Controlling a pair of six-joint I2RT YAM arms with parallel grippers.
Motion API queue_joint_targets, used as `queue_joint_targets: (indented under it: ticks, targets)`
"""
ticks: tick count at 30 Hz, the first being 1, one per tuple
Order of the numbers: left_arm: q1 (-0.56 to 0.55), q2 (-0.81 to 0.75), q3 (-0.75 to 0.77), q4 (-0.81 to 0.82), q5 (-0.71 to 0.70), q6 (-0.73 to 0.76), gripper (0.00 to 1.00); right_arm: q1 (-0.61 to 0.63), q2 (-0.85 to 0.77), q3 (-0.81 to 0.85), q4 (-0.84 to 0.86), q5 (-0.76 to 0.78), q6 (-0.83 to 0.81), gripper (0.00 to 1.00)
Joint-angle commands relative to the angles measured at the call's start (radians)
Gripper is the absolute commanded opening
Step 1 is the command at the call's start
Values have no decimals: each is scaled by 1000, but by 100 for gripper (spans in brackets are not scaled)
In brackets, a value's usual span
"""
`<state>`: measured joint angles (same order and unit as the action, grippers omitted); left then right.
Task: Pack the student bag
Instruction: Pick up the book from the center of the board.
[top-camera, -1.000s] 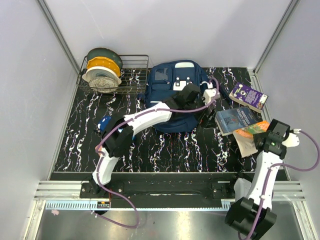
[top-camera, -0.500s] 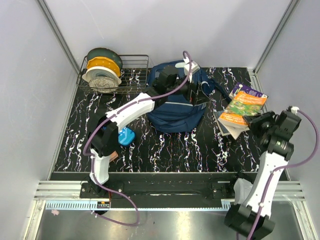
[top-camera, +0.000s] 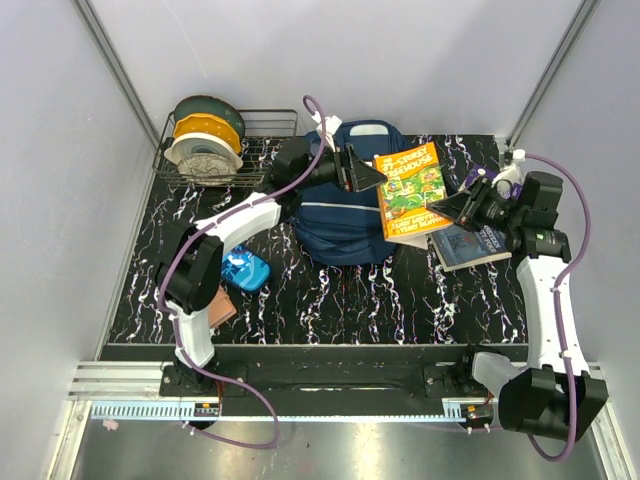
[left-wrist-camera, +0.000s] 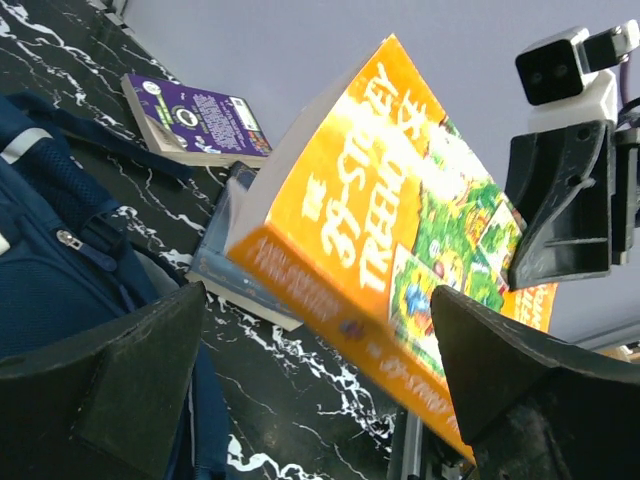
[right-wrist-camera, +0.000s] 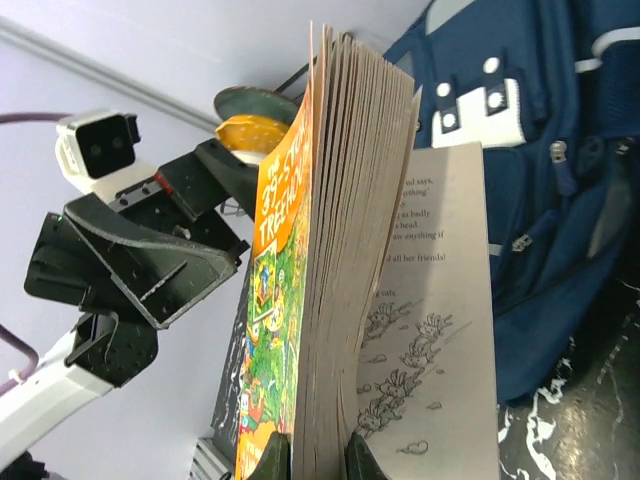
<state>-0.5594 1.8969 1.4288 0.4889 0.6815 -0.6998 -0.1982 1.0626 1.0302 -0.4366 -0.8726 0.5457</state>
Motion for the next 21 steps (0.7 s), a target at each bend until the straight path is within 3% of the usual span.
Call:
queue_joint_targets:
  ticks: [1, 6, 9, 10, 12, 13, 15, 16, 17, 18, 21]
  targets:
    - [12, -82, -33, 182, 18, -95, 99, 81, -4, 74, 89, -89, -75, 0]
    - [29, -87, -39, 257, 62, -188, 99, 154, 10, 76, 117, -109, -89, 0]
    - [30, -68, -41, 313, 110, -240, 93, 161, 7, 24, 242, -135, -9, 0]
    - [30, -67, -51, 367, 124, -275, 82, 161, 11, 12, 274, -141, -3, 0]
    - [33, -67, -71, 427, 154, -309, 71, 161, 40, 2, 306, -177, 17, 0]
    - [33, -68, -85, 462, 164, -320, 55, 161, 51, 2, 308, -177, 19, 0]
    - [35, -78, -90, 456, 177, -319, 36, 163, 76, 2, 311, -166, 4, 2]
    - [36, -84, -96, 418, 176, -285, 11, 164, 86, 13, 305, -161, -1, 11]
    - [41, -91, -99, 386, 168, -261, 0, 163, 109, 22, 293, -143, -10, 24]
    - [42, -113, -100, 352, 143, -235, 0, 161, 120, 34, 251, -114, -18, 54]
    - [53, -182, -120, 176, 25, -98, 0, 161, 149, 62, 190, 24, -10, 79]
